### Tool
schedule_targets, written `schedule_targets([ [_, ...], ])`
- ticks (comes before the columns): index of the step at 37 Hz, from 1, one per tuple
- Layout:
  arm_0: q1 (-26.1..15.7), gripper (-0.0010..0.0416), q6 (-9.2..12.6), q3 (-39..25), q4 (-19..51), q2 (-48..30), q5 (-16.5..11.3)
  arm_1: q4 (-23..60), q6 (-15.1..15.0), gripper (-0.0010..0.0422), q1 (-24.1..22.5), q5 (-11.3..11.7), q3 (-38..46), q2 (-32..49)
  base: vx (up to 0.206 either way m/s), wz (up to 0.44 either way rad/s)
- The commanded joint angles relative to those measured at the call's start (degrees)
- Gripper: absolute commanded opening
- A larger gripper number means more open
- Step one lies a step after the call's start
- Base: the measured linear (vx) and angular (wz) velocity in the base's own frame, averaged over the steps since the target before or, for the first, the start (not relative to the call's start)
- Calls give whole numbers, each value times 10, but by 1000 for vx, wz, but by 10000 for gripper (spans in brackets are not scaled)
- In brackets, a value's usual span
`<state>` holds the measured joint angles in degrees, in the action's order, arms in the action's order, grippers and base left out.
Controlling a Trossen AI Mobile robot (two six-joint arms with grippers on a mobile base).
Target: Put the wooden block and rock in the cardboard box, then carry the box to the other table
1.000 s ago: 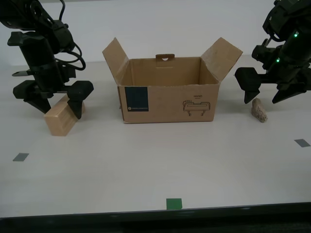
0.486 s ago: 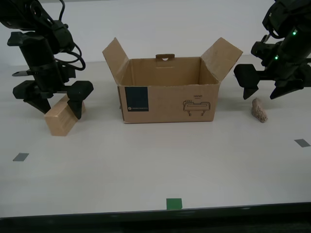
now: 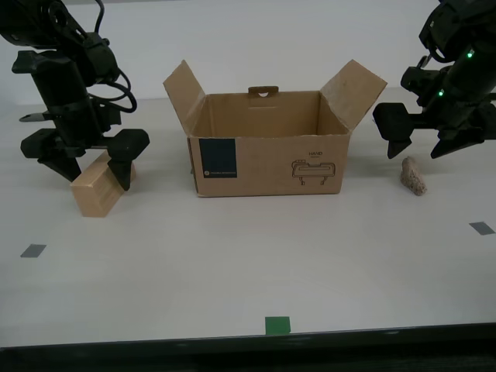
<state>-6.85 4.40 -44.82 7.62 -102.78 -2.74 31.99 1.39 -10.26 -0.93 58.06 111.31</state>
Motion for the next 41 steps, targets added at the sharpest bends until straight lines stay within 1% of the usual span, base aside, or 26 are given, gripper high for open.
schedule_targets([
  [1,-1,363,2,9,1,0,3,1,2,389,0,-2,0,0,0,0],
  [8,-1,350,1,32,-19,0,4,1,3,389,0,-2,0,0,0,0],
  [20,-2,351,1,38,-26,0,4,1,3,389,0,-2,0,0,0,0],
  [27,-3,353,1,62,-59,0,5,1,3,389,0,-2,0,0,0,0],
  [30,-3,352,0,71,-76,0,12,-1,3,389,0,-1,0,0,0,0],
  [36,-3,353,-5,73,-90,0,13,-9,5,389,0,-1,0,0,0,0],
  [41,-3,353,-5,73,-99,0,13,-12,5,389,0,-1,0,0,0,0],
])
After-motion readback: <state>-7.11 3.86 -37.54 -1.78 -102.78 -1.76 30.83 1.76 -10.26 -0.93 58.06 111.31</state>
